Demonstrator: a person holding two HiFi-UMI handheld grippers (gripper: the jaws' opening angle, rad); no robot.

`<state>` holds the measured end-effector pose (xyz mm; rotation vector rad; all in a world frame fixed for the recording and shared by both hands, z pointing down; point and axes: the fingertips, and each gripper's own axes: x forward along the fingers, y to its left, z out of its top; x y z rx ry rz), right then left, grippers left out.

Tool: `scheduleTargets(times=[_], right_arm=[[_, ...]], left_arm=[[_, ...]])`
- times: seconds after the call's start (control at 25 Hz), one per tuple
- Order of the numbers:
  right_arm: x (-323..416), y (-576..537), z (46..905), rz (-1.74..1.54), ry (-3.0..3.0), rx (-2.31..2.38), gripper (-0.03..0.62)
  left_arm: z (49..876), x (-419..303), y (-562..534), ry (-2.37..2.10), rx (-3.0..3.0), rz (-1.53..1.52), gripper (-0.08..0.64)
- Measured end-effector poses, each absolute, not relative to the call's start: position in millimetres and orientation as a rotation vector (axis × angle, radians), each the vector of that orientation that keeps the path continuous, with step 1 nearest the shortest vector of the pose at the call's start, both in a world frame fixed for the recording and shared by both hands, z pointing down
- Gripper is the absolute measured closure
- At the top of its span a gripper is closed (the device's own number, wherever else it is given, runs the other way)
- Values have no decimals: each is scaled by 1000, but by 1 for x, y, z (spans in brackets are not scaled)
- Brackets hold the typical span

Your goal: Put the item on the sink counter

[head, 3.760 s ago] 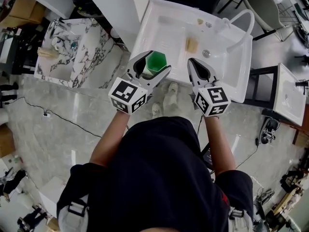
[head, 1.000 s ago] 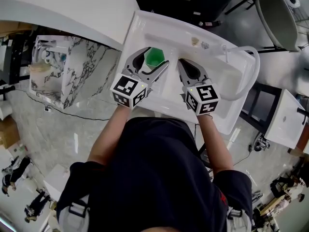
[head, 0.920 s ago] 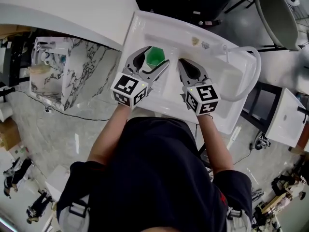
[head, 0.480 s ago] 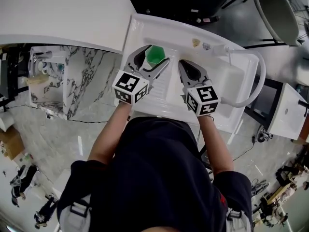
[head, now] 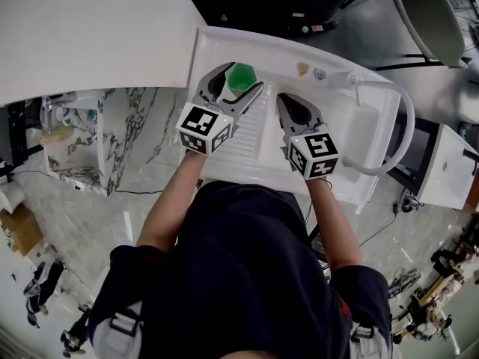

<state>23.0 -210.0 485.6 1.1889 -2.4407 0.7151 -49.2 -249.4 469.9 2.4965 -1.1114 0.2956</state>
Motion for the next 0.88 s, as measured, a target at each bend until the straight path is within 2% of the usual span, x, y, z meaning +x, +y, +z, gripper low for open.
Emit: scheduleTargets(times=[0.88], right_arm=[[30, -214, 508, 776, -2374, 1216, 552]], left_arm=[[502, -39, -295, -1165, 2530, 264, 242]])
